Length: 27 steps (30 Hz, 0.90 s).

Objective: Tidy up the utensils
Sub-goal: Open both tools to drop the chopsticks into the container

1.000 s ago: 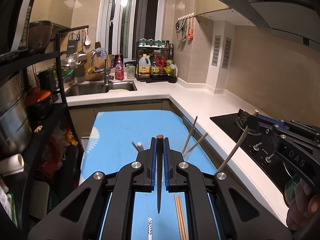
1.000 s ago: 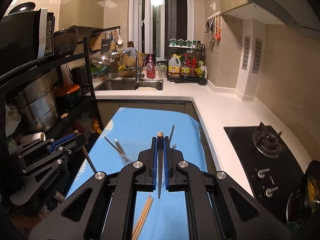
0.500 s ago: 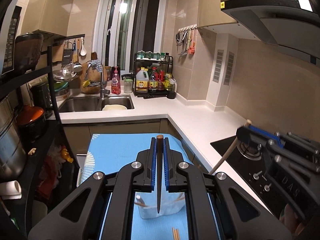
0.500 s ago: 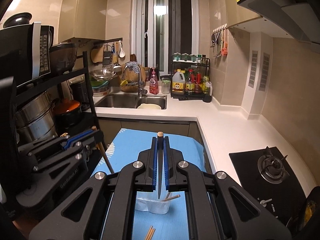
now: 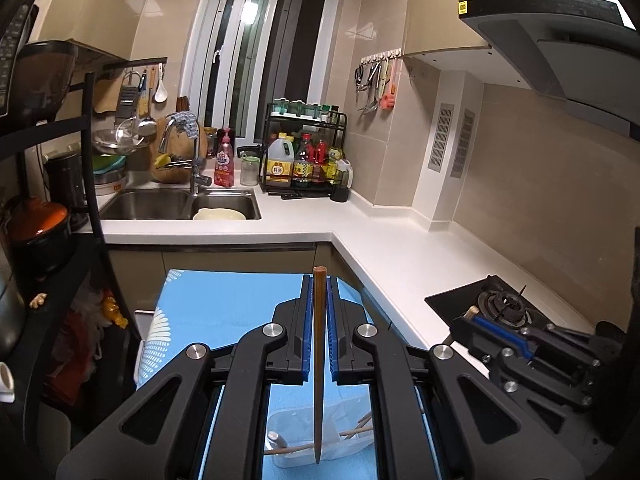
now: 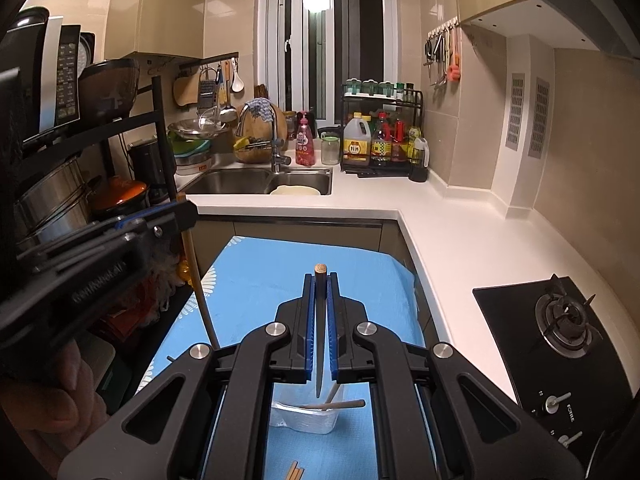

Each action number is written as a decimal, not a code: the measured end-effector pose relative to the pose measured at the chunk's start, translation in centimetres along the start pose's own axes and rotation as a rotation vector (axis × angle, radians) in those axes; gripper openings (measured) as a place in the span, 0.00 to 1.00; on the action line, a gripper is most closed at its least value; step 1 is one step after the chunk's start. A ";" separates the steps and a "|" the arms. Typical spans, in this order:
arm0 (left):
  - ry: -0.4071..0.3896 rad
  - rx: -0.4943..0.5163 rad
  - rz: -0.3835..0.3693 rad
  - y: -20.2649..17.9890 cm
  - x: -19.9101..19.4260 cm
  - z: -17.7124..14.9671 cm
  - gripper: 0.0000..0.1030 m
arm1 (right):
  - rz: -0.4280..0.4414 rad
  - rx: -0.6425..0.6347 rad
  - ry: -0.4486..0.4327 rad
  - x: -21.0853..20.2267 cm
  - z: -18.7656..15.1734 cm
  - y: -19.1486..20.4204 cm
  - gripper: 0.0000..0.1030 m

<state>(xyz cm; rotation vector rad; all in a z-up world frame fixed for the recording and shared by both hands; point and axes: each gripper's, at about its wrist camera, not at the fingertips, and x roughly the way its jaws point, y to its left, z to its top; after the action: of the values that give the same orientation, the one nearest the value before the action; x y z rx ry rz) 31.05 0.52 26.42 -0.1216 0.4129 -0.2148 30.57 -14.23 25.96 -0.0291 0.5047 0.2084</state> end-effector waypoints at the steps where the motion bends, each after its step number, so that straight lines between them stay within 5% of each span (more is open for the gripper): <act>1: -0.007 0.000 -0.006 -0.1 -0.1 0.3 0.06 | 0.003 0.003 -0.001 0.1 0.0 0.0 0.06; 9: -0.096 0.038 0.017 -0.8 -0.9 1.9 0.06 | -0.002 0.001 0.000 0.8 0.0 0.0 0.06; 20: 0.048 0.076 0.013 -0.3 3.6 -3.5 0.06 | 0.000 -0.006 0.062 2.5 -1.9 0.3 0.06; 22: 0.080 0.053 0.001 0.1 3.8 -3.9 0.09 | 0.006 -0.001 0.075 2.5 -2.1 0.2 0.11; 24: 0.087 0.039 -0.007 0.4 3.4 -4.1 0.26 | 0.007 0.007 0.075 2.0 -2.1 0.1 0.16; 27: 0.063 0.034 -0.002 0.5 1.8 -3.7 0.28 | 0.002 0.013 0.064 0.7 -2.0 -0.1 0.17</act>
<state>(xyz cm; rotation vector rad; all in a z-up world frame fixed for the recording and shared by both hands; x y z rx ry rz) 31.20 0.30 22.26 -0.0821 0.4718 -0.2276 30.26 -14.40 23.84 -0.0227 0.5704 0.2068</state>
